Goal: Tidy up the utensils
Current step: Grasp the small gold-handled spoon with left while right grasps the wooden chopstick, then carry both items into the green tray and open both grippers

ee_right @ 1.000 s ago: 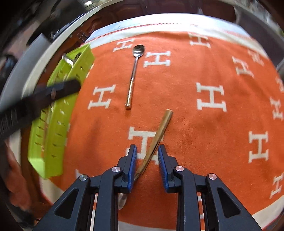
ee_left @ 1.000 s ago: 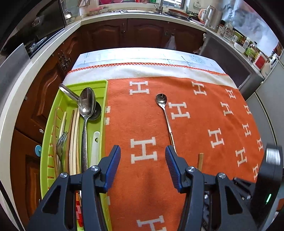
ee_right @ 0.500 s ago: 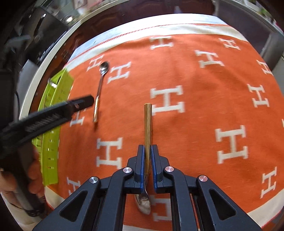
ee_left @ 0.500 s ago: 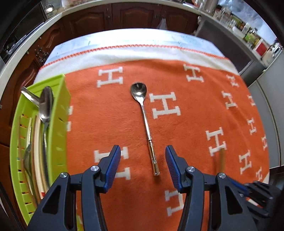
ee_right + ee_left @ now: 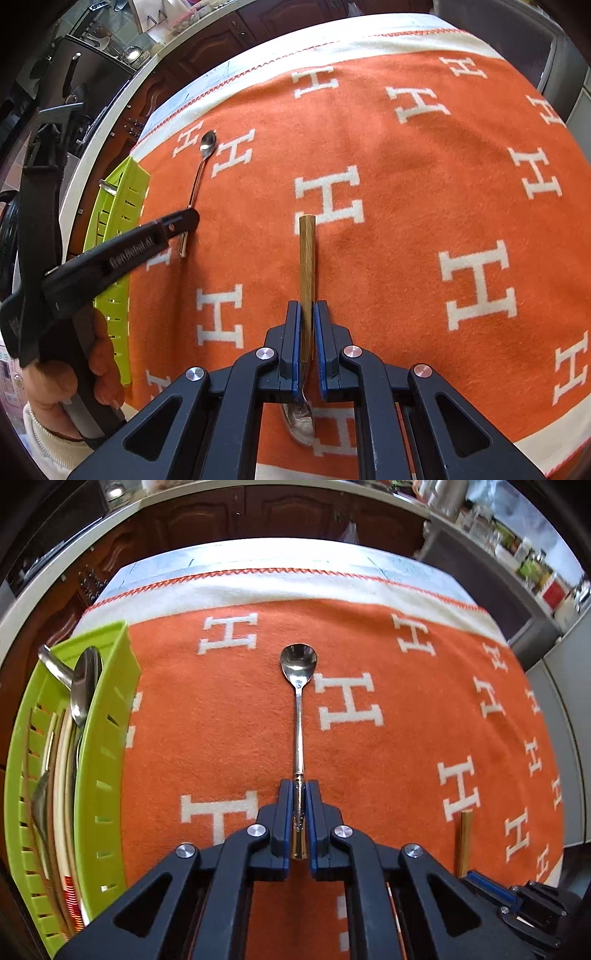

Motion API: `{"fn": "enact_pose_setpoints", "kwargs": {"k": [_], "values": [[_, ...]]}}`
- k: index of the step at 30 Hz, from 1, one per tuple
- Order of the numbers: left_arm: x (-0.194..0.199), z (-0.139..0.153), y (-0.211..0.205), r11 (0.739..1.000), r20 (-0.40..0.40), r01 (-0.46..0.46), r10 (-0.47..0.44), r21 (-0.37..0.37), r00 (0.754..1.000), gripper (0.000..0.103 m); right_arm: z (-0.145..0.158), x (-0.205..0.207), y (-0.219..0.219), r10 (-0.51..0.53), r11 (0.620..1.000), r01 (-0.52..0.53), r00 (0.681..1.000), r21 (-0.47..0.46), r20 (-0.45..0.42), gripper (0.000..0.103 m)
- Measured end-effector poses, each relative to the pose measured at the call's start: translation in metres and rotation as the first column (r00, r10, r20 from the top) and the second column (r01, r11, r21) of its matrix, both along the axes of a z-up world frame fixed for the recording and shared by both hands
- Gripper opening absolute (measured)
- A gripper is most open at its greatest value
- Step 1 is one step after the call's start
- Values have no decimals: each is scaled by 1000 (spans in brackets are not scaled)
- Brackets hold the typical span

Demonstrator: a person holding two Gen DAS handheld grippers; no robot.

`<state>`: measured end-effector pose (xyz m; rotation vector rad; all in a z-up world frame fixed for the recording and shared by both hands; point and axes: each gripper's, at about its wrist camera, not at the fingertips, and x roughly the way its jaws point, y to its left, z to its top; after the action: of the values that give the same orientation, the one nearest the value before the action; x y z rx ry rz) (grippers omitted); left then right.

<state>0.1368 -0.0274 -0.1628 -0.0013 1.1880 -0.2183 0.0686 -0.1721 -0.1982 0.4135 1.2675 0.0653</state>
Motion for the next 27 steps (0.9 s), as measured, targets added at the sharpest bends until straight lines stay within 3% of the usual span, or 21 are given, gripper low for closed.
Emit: {"fn": "enact_pose_setpoints", "kwargs": {"k": [7, 15, 27], "values": [[-7, 2, 19, 998, 15, -27, 28, -60, 1000, 4, 10, -11, -11, -31, 999, 31, 999, 25, 26, 7], [-19, 12, 35, 996, 30, -29, 31, -79, 999, 4, 20, -21, -20, -60, 998, 58, 998, 39, 36, 7], [-63, 53, 54, 992, 94, -20, 32, -122, 995, 4, 42, -27, -10, -19, 995, 11, 997, 102, 72, 7]]}}
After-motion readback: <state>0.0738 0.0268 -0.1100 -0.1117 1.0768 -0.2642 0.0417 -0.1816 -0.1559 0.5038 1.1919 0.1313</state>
